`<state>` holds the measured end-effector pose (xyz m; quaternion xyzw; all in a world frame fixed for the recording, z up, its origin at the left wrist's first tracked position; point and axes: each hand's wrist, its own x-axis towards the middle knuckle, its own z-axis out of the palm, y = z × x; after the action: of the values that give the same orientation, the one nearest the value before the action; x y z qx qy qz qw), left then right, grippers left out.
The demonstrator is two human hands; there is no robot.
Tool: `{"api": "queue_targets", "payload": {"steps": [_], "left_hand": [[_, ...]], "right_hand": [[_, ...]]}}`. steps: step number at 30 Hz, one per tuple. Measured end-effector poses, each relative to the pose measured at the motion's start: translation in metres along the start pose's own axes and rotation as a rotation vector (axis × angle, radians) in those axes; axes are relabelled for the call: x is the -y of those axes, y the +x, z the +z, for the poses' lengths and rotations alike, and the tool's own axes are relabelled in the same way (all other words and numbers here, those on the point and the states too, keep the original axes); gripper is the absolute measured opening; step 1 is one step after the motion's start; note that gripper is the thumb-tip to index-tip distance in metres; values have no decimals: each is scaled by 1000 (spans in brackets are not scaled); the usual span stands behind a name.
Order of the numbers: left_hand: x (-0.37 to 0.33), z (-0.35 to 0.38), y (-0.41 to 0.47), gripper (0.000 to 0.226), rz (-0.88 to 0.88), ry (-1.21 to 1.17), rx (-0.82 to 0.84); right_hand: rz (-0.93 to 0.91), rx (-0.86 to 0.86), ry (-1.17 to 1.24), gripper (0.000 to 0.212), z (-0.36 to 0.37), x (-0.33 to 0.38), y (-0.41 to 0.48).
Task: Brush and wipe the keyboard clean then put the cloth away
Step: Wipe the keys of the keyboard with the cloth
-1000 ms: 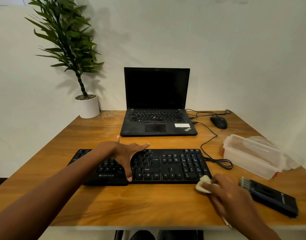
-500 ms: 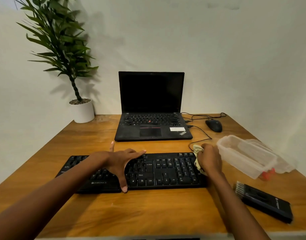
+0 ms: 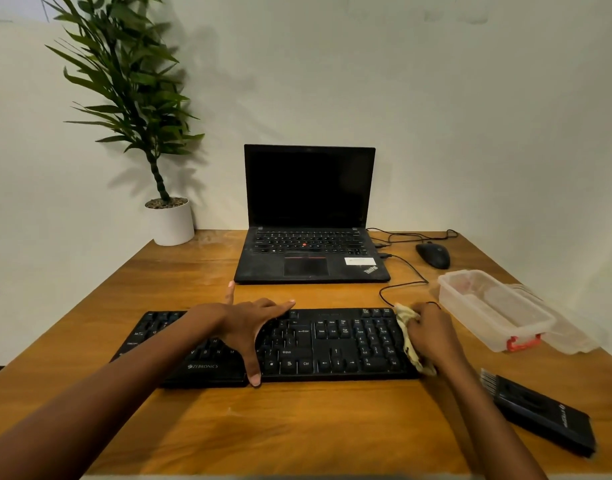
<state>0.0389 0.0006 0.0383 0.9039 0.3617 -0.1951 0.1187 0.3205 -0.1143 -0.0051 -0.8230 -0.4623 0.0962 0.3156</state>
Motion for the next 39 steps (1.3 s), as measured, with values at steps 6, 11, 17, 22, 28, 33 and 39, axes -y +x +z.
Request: {"api": "queue_targets", "payload": {"steps": [6,11,17,22,28,33,39], "left_hand": [[1,1,-1,130,4,16,-39],[4,3,3,134,8,63,-71],[3,1,4,136,-19,75,-56],[3,1,6,136,-6,99,-53],[1,2,2,136,7,90,-82],[5,7,-2,135,-12,33,-99],[7,8,-2,134,-12,30,-100]], "right_hand": [[-219,333,-115,25,-2,23,66],[-281,606,-104,19,2,48,77],[-476,770,-78,21,48,96,73],[-445,832,-305,27,0,52,91],[-411,776,-263,28,0,56,88],[-575,722,-176,24,77,123,67],[-544,714,-160,25,30,82,75]]}}
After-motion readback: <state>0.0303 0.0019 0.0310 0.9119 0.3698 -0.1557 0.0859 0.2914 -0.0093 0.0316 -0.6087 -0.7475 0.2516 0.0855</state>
